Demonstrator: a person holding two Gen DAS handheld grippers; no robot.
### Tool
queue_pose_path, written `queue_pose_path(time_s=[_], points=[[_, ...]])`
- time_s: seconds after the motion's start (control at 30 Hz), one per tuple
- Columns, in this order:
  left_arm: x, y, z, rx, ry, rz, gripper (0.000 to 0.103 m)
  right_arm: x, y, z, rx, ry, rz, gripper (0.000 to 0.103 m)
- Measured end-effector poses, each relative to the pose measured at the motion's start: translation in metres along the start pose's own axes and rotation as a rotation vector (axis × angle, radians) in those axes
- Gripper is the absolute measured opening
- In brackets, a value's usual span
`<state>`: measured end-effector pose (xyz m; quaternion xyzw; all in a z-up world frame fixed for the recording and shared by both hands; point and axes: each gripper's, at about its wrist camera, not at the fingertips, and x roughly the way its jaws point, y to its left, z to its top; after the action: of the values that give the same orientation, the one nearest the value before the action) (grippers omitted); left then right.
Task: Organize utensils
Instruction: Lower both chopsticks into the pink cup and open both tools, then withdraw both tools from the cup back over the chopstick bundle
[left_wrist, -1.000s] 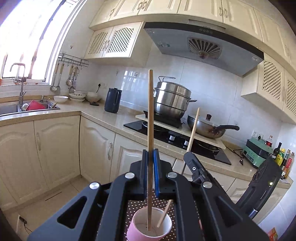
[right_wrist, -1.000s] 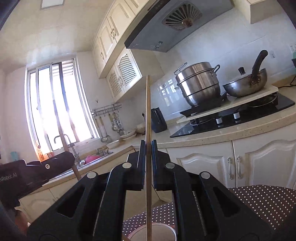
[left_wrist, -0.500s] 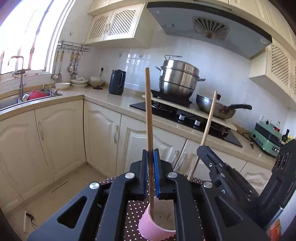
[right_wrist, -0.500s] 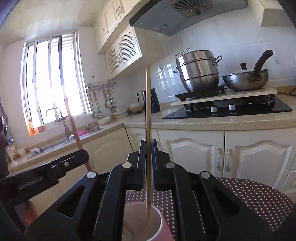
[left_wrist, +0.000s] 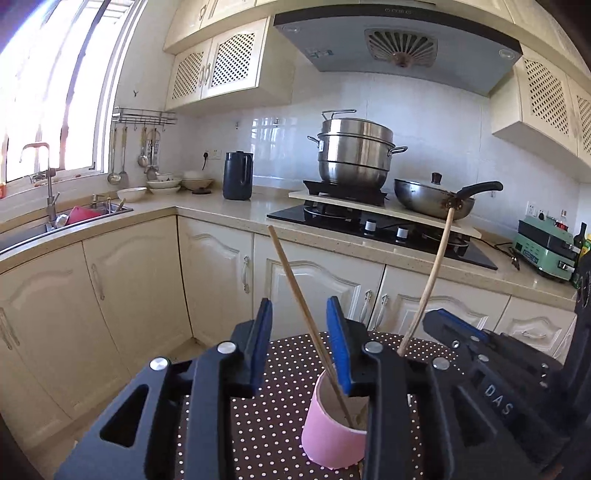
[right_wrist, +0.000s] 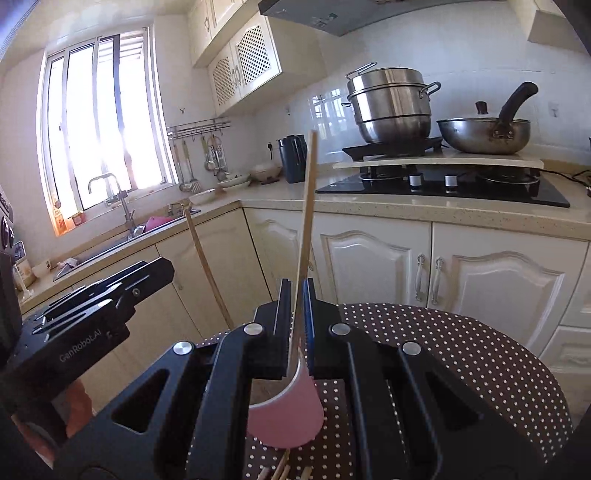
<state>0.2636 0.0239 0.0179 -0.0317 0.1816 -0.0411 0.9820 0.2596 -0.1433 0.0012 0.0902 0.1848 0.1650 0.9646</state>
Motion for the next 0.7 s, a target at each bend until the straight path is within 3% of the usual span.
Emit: queue_pose_path(time_s=[0.13, 0.2, 0.23, 0.27, 0.33, 0.43, 0.57, 0.7], points=[[-0.010, 0.000, -0.004, -0.003, 0.004, -0.011, 0.038, -0.010, -0.003, -0.004, 0.004, 0.019, -0.027, 0.014], [-0.017, 0.001, -0.006, -0.008, 0.008, -0.015, 0.041, -0.019, -0.003, -0.006, 0.007, 0.014, -0.035, 0.029], [-0.020, 0.001, -0.007, -0.011, 0.007, -0.018, 0.043, -0.024, -0.003, -0.007, 0.009, 0.009, -0.038, 0.053], [-0.023, 0.001, -0.009, -0.013, 0.007, -0.021, 0.043, -0.032, -0.003, -0.009, 0.015, -0.007, -0.042, 0.067], [-0.033, 0.002, -0.013, -0.018, 0.002, -0.020, 0.047, -0.043, -0.001, -0.010, 0.017, -0.033, -0.050, 0.067], [-0.045, 0.003, -0.018, -0.024, -0.003, -0.023, 0.050, -0.054, 0.002, -0.012, 0.019, -0.016, -0.087, 0.077], [-0.065, 0.003, -0.028, -0.021, -0.016, -0.030, 0.059, -0.067, 0.005, -0.016, 0.055, 0.008, -0.090, 0.080], [-0.081, 0.005, -0.036, -0.044, -0.006, -0.041, 0.060, -0.084, 0.016, -0.022, 0.033, 0.003, -0.100, 0.087]])
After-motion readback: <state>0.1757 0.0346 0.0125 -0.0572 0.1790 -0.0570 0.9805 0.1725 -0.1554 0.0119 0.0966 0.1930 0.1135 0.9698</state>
